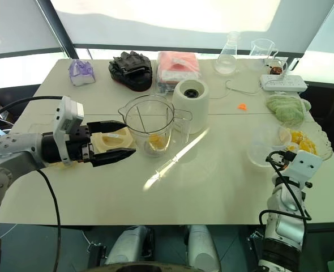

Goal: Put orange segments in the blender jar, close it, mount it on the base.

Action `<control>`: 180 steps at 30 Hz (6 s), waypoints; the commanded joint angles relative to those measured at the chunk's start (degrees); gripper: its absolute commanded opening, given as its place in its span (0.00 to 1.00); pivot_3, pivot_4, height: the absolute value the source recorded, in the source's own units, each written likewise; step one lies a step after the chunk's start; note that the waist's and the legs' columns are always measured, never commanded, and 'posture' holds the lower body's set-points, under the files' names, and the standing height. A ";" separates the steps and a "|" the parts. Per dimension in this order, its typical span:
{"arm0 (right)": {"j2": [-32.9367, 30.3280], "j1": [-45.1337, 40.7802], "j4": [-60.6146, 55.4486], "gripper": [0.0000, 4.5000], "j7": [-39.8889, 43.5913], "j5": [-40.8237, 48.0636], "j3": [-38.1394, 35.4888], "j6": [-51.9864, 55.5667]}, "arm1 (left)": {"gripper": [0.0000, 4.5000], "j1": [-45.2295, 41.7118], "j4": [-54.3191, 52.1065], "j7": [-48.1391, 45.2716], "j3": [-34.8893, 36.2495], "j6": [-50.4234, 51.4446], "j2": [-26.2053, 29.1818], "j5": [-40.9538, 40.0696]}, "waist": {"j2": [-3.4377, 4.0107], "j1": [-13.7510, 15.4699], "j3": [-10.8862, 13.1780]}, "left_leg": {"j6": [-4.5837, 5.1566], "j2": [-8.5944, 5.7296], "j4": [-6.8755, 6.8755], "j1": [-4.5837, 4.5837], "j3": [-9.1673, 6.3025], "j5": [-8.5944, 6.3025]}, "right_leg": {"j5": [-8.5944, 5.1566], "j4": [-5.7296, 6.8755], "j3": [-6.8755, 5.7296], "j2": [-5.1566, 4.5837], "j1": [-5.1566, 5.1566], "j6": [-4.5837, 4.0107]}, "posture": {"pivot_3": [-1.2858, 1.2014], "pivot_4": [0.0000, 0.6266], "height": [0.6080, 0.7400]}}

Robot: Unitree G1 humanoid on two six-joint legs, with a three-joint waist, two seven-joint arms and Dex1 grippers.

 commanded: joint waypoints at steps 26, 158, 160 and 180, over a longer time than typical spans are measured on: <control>-1.34 7.45 -0.81 0.98 -1.09 -2.36 1.96 -3.32 | 1.00 -0.44 -1.27 0.08 0.59 -0.43 0.26 -0.81 | 0.00 -0.03 0.00 | 0.00 0.05 0.00 0.20 -0.01 0.00 | -0.01 -0.04 0.04 0.02 0.19 -0.02 | 0.52 0.24 1.00; -45.48 -7.49 -47.28 1.00 20.42 64.27 10.73 34.41 | 0.05 -59.40 89.40 -50.27 -46.07 -71.64 2.04 53.01 | -0.89 2.99 0.15 | 0.37 0.31 0.92 -0.97 -0.20 -0.21 | 0.31 -0.12 -0.08 0.37 -0.34 0.18 | 0.52 0.24 1.00; -45.24 -6.50 -47.10 1.00 20.43 63.83 10.16 34.33 | 0.05 -61.53 89.61 -50.27 -46.00 -70.09 2.89 51.71 | -0.90 3.19 0.15 | 0.37 0.30 0.92 -0.98 -0.18 -0.21 | 0.30 -0.12 -0.10 0.39 -0.34 0.18 | 0.52 0.24 1.00; -37.21 -1.90 -45.23 1.00 18.07 51.85 13.51 34.22 | 0.05 -81.78 88.15 -50.27 -46.31 -41.75 -15.40 31.74 | -1.02 1.50 0.13 | 0.42 0.08 0.96 -1.07 -0.41 -0.23 | 0.29 0.02 -0.03 0.49 -0.37 0.25 | 0.52 0.24 1.00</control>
